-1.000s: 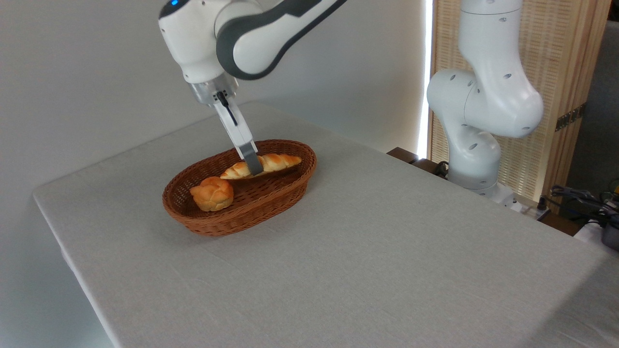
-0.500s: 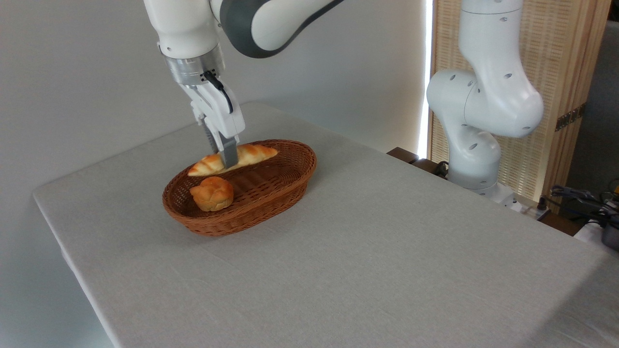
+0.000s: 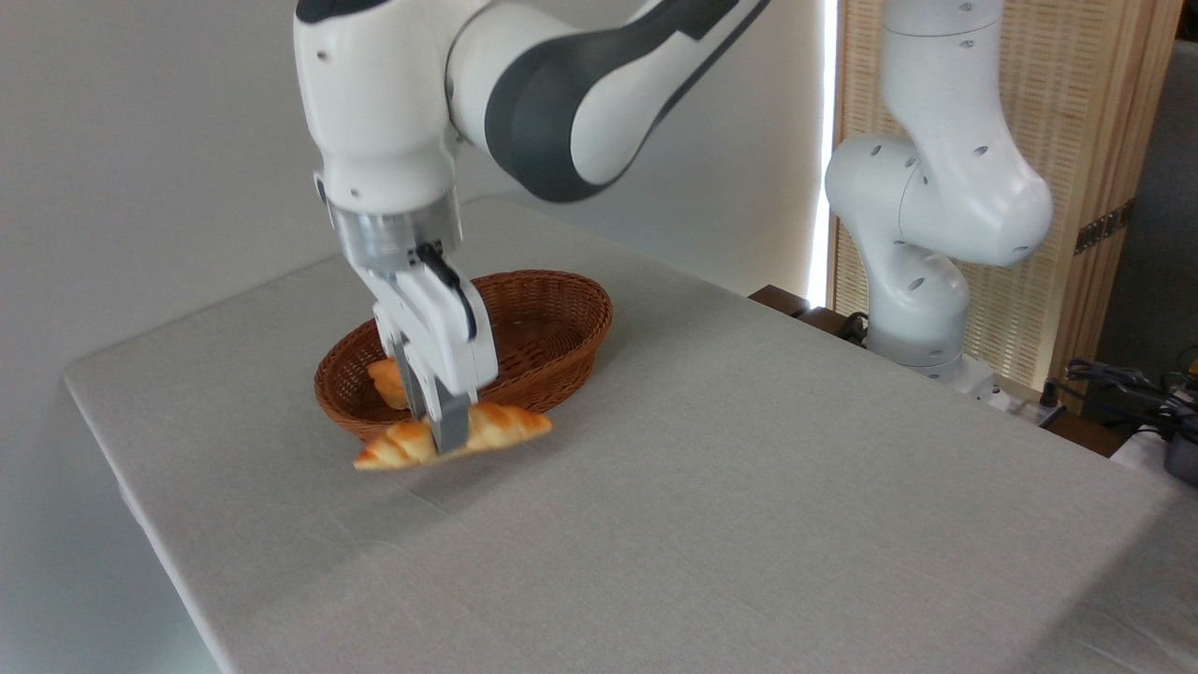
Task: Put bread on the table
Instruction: 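Carry the braided bread over the basket rim and lower it onto the table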
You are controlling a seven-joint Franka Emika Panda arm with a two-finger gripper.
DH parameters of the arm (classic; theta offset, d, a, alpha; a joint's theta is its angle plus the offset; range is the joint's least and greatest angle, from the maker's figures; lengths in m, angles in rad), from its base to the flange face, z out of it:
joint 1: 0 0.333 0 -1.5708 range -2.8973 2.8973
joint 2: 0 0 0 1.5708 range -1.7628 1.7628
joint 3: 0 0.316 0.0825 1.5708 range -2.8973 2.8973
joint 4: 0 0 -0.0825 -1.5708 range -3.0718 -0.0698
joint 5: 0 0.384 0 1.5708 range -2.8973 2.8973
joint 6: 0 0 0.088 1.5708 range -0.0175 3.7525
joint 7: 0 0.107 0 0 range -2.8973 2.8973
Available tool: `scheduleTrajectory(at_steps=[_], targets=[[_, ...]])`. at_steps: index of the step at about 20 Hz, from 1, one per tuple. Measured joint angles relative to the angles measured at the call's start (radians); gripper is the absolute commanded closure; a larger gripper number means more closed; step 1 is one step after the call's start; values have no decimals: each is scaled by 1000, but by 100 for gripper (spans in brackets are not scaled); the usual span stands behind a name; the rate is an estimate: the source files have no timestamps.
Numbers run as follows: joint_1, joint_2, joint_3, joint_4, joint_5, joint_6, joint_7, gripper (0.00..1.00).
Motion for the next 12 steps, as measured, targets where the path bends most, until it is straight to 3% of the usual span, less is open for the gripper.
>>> scheduleTrajectory(at_steps=[3,7,9,12], targets=[[10,37,1,0,10,1,17,62],[10,77,-1,0,11,2,17,16],[10,85,-1,0,17,2,17,2],[10,92,-2,-1,61,2,18,0]])
